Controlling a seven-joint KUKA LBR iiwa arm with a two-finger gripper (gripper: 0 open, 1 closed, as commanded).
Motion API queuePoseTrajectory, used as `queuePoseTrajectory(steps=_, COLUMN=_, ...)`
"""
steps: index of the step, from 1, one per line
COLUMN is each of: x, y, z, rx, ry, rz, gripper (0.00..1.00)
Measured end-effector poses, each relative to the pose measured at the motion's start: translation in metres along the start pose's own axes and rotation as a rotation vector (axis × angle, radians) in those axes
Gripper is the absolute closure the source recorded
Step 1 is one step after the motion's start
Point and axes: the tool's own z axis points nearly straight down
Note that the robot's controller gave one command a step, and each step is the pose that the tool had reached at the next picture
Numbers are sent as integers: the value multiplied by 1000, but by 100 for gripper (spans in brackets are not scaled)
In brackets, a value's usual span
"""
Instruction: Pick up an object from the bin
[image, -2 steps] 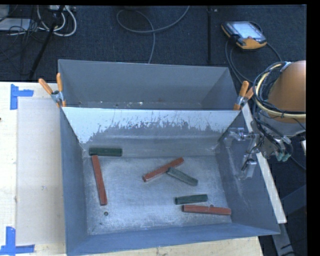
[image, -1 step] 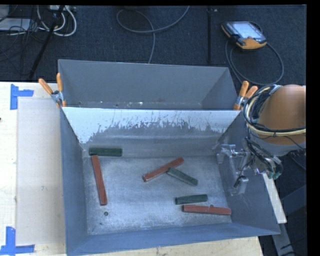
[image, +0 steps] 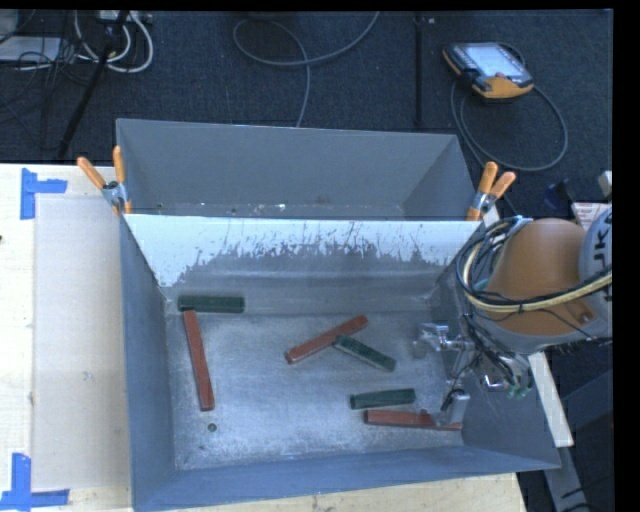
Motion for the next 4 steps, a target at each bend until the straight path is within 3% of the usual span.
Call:
queuePoseTrajectory(steps=1, x=15, y=13, z=36, rx=-3, ry=9, rz=11, gripper=0)
queuePoseTrajectory(steps=2, x=28, y=33, z=-4, rx=0, ry=2, rz=53, gripper=100)
queuePoseTrajectory(steps=3, x=28, y=33, z=-4, rx=0, ry=2, rz=50, gripper=0)
queuePoseTrajectory(steps=4, x=28, y=33, z=-4, rx=0, ry=2, rz=49, gripper=0)
